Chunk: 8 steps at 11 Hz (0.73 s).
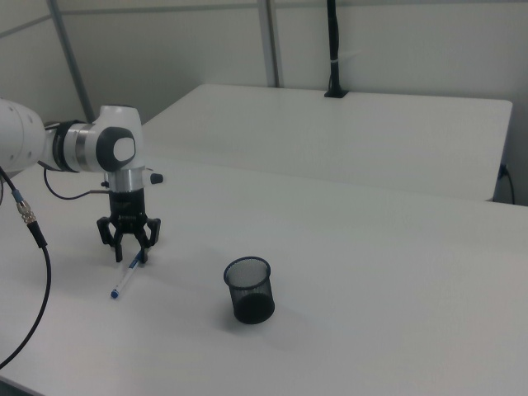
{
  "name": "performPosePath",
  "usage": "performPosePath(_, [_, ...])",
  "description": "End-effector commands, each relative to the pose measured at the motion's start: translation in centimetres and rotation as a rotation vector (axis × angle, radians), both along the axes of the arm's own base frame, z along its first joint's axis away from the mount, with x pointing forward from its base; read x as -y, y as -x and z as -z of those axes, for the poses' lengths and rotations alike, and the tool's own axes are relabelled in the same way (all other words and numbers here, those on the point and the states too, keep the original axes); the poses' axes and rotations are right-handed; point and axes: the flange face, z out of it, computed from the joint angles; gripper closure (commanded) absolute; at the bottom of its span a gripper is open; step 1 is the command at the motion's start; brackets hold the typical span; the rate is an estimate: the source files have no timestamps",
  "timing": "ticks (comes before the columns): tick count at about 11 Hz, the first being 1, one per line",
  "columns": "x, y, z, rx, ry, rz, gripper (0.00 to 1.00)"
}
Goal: Insert the marker
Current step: 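Lower the gripper and close it around the marker's middle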
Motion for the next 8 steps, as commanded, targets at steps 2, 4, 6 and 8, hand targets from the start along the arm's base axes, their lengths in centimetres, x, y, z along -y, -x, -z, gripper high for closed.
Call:
performPosePath(2, [-0.3, 0.0, 0.8, 0.017, 0.014, 0.015, 0.76])
performPosePath(4, [-0.2, 0.0, 0.8, 0.016, 0.011, 0.022, 0.92])
performPosePath(6, [0.0, -0.2, 0.5, 0.020, 0.010, 0.034, 1.00])
performPosePath(8, [-0.1, -0.4, -0.9, 0.030, 0.005, 0.036, 1.00])
